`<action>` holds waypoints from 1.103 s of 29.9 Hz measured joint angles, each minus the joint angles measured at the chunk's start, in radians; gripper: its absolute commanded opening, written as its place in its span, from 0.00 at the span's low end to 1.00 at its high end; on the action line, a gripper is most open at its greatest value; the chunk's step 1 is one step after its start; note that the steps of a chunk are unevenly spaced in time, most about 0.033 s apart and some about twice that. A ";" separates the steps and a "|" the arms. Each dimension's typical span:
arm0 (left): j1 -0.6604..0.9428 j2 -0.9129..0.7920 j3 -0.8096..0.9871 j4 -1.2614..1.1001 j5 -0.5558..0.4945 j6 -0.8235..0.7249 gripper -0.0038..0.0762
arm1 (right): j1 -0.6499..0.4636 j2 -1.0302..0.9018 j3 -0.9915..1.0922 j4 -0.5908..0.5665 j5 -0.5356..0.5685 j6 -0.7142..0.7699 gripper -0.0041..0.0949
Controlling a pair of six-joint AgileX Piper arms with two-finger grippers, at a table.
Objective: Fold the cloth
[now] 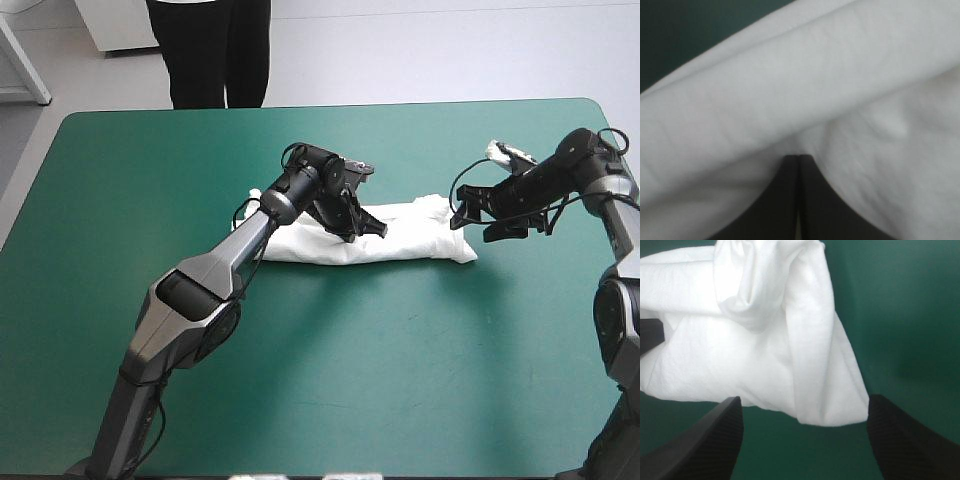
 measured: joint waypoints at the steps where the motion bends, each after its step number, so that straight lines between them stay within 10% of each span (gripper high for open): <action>1: 0.000 0.000 0.000 0.000 0.000 0.000 0.04 | 0.000 0.008 0.005 0.008 -0.005 -0.007 0.72; 15: 0.000 0.000 -0.001 -0.001 0.001 0.003 0.04 | 0.041 0.125 -0.002 0.082 -0.059 -0.059 0.67; 18: 0.000 0.000 -0.001 -0.001 0.001 0.004 0.04 | 0.089 0.138 -0.009 0.094 -0.062 -0.060 0.51; 22: 0.000 0.001 -0.001 -0.002 0.001 0.011 0.04 | 0.146 0.146 -0.011 0.077 -0.103 -0.022 0.03; 33: 0.000 0.001 -0.001 -0.002 0.001 0.014 0.04 | 0.178 0.152 -0.084 0.024 -0.074 0.003 0.03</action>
